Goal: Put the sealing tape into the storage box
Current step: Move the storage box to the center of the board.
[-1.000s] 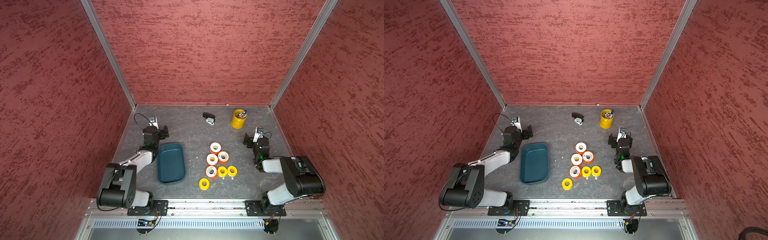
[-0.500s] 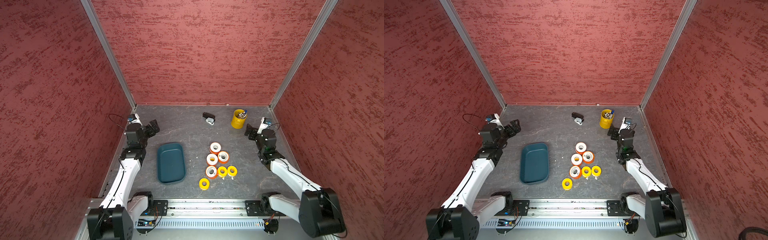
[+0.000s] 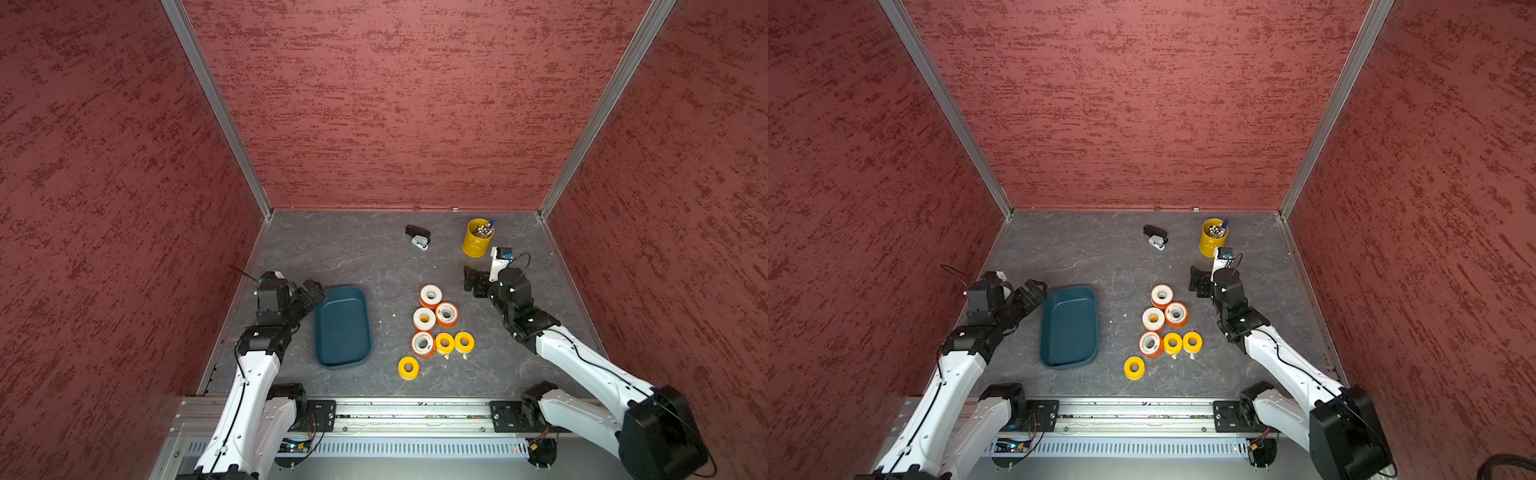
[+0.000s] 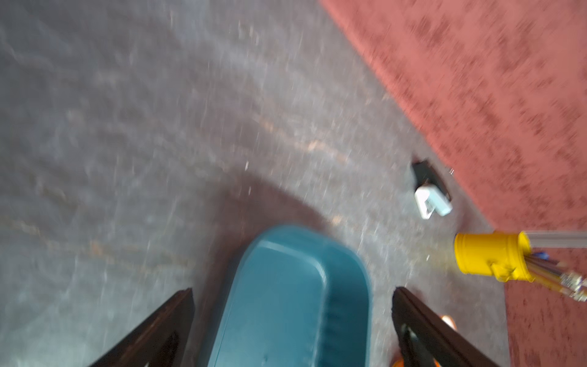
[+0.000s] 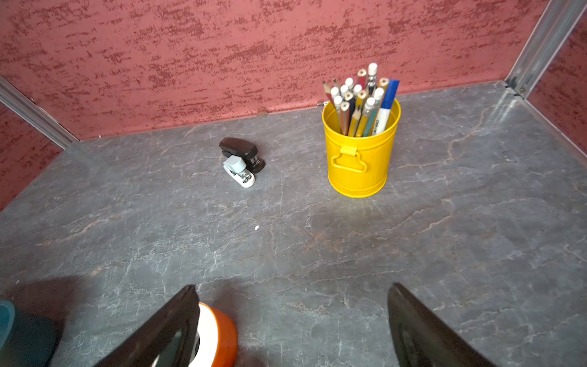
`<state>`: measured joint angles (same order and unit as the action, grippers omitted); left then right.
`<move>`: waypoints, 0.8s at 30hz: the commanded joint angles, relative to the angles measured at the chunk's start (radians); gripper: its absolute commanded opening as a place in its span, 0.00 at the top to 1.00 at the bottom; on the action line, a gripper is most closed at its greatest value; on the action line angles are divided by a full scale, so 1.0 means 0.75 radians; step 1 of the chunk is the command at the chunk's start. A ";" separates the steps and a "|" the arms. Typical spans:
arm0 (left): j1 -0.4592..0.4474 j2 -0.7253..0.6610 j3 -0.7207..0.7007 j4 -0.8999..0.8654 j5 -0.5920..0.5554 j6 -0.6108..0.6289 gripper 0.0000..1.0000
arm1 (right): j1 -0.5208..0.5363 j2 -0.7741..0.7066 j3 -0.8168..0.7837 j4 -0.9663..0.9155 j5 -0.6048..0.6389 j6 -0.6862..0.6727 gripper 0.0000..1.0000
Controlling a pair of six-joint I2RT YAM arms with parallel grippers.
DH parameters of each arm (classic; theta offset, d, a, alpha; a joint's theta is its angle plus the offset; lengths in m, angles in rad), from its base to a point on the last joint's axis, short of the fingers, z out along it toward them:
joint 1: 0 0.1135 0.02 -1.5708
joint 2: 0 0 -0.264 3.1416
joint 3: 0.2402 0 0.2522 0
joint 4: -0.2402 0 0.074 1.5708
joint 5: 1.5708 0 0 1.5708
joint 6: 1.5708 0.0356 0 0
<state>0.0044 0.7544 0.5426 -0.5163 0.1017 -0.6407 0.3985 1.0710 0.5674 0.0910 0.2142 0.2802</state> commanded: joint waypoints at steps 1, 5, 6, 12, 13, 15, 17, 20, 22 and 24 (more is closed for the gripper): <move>-0.123 -0.036 -0.064 -0.108 -0.104 -0.091 0.03 | 0.011 0.004 -0.009 -0.008 0.039 -0.004 0.06; -0.219 -0.091 -0.156 -0.143 -0.191 -0.147 0.08 | 0.012 0.002 -0.016 0.011 0.017 -0.001 0.06; -0.233 -0.090 -0.175 -0.148 -0.189 -0.153 0.10 | 0.011 0.002 -0.016 0.009 0.017 -0.001 0.06; -0.325 -0.065 -0.164 -0.214 -0.260 -0.184 0.17 | 0.013 0.012 -0.016 0.017 0.010 0.000 0.06; -0.331 -0.049 -0.163 -0.208 -0.260 -0.182 0.20 | 0.012 0.012 -0.017 0.018 0.010 -0.001 0.05; -0.351 0.007 -0.149 -0.185 -0.267 -0.175 0.27 | 0.011 0.012 -0.020 0.024 0.008 0.002 0.05; -0.390 0.065 -0.128 -0.170 -0.297 -0.172 0.33 | 0.012 0.012 -0.022 0.028 0.005 0.002 0.05; -0.466 0.152 -0.084 -0.158 -0.379 -0.168 0.42 | 0.012 0.019 -0.022 0.033 0.004 0.001 0.05; -0.493 0.215 -0.051 -0.149 -0.413 -0.156 0.53 | 0.011 0.026 -0.022 0.038 -0.004 0.001 0.05; -0.514 0.282 -0.017 -0.122 -0.424 -0.129 0.63 | 0.013 0.028 -0.024 0.053 -0.027 -0.003 0.04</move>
<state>-0.3614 0.9257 0.4797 -0.6460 -0.1600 -0.7654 0.4026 1.0885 0.5617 0.0940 0.2123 0.2806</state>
